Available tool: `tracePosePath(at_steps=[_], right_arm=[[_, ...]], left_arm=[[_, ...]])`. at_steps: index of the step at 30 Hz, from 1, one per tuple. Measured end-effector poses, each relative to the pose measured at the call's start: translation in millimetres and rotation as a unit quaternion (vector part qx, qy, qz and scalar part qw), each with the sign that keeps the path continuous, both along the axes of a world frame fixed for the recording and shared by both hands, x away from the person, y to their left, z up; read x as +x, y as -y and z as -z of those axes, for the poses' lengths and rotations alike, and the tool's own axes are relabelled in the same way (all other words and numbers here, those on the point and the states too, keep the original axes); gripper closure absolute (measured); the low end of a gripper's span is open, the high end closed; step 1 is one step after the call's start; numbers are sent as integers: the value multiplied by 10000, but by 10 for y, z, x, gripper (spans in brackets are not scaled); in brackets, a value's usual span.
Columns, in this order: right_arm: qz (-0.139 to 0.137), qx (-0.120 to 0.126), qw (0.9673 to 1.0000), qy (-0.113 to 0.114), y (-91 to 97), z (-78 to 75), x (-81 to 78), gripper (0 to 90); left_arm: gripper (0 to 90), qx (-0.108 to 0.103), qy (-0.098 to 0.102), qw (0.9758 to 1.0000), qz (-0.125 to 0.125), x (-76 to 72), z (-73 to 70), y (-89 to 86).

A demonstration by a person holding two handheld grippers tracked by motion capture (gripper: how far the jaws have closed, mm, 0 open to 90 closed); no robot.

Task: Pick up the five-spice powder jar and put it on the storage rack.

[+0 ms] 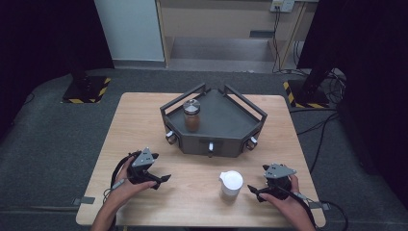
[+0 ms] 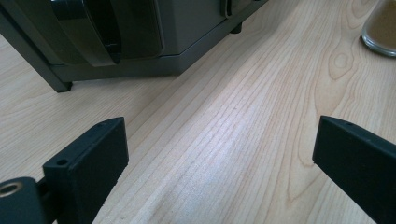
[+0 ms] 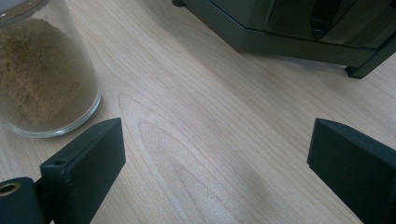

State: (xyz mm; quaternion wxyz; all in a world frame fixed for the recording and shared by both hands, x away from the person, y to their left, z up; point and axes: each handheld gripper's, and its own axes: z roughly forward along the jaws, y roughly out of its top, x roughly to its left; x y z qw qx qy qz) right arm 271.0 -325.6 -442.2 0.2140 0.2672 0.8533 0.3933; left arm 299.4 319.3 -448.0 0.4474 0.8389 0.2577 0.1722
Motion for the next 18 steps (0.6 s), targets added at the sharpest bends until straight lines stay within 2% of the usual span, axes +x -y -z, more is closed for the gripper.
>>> tracePosePath(at_steps=[18], right_arm=[[-37,-5,10000,1,1,-12,-1,49]], left_arm=[[28,115,7,9999,37,7,-9,37]])
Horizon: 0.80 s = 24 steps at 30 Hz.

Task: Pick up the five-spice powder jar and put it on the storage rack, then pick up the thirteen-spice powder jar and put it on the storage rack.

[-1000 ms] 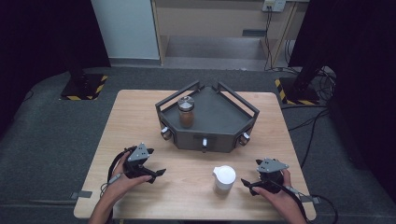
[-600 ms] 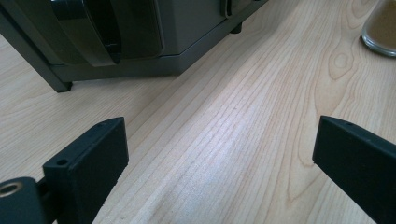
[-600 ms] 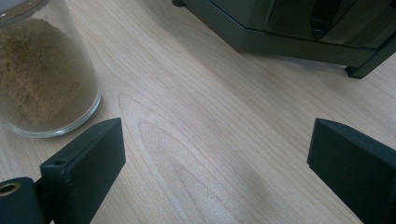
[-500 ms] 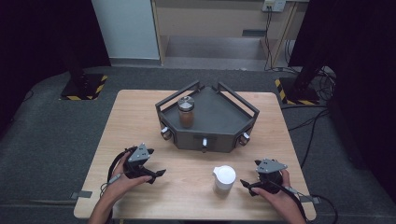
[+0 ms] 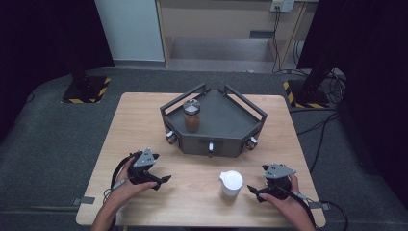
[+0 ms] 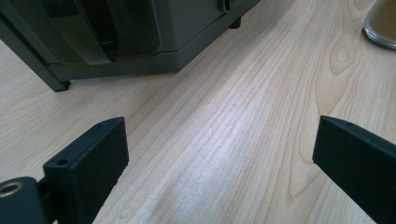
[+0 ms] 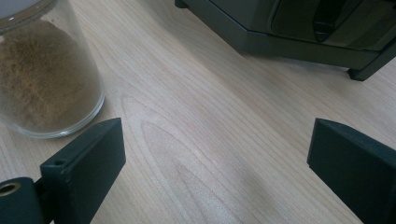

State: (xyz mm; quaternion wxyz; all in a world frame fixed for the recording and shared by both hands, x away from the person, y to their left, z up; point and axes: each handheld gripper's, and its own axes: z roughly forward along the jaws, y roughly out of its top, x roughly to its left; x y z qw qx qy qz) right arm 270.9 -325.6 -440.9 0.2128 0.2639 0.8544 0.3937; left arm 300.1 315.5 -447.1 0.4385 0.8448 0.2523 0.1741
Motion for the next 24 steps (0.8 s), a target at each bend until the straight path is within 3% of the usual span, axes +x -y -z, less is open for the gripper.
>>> tracePosePath(at_steps=[24], right_arm=[[-344,82,9992,-190,82,-84,66,42]], left_arm=[[25,87,-25,10000,21,30,11,35]])
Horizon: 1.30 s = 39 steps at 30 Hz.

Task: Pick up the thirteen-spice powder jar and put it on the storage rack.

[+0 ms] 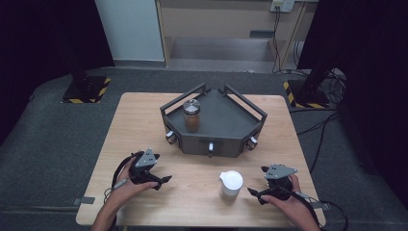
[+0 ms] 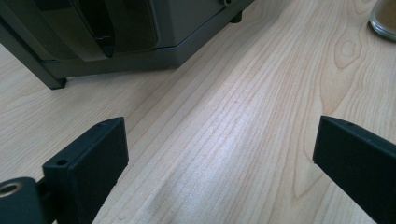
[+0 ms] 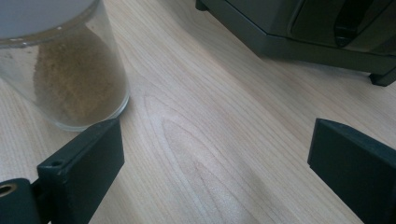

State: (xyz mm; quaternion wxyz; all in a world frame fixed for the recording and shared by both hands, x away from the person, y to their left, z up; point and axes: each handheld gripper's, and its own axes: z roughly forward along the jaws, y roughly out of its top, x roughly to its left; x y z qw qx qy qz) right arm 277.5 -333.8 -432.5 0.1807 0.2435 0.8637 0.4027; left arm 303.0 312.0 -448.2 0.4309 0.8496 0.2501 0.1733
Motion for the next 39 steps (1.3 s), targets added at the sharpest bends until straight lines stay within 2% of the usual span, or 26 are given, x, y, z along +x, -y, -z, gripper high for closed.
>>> tracePosePath(at_steps=[12,25,39], right_arm=[[-427,83,9988,-211,32,-32,74,40],[-932,108,9947,-415,-27,-50,143,40],[-1132,288,9921,-447,-117,-53,144,37]], left_arm=[[25,71,-29,10000,9,10,9,25],[25,147,-42,9999,5,15,12,43],[25,218,-45,9998,-1,16,10,53]])
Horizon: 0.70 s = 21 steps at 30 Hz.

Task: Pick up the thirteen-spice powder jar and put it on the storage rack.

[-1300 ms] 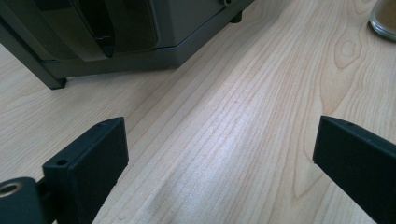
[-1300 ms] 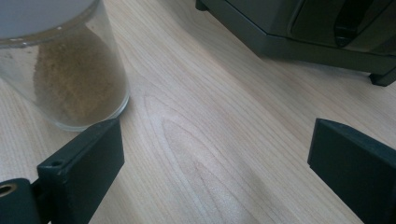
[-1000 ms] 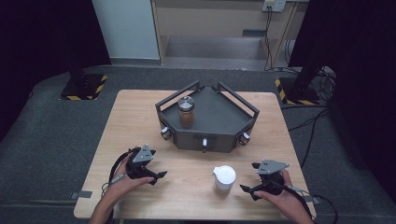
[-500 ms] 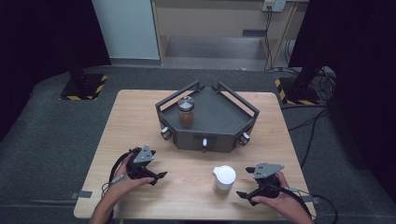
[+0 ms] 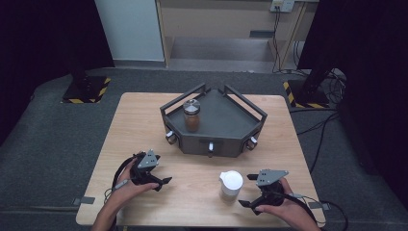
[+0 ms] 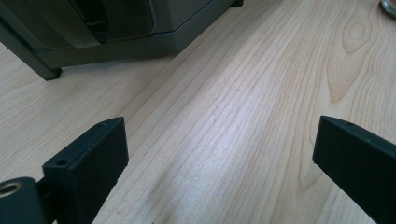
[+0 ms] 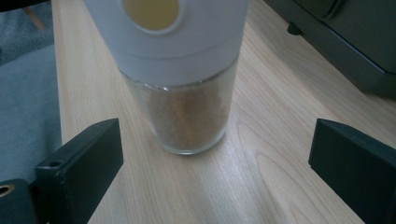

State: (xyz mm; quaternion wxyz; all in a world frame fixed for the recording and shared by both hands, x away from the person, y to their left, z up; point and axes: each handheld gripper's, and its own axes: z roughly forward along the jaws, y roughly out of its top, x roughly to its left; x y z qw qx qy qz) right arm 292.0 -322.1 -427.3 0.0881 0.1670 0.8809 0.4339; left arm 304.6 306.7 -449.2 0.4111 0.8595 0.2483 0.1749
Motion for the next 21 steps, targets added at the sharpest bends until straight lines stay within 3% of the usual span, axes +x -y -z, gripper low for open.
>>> tracePosePath(at_steps=[21], right_arm=[[-108,242,9994,200,-114,-13,-70,38]], left_arm=[[26,91,-6,10000,15,4,-1,29]])
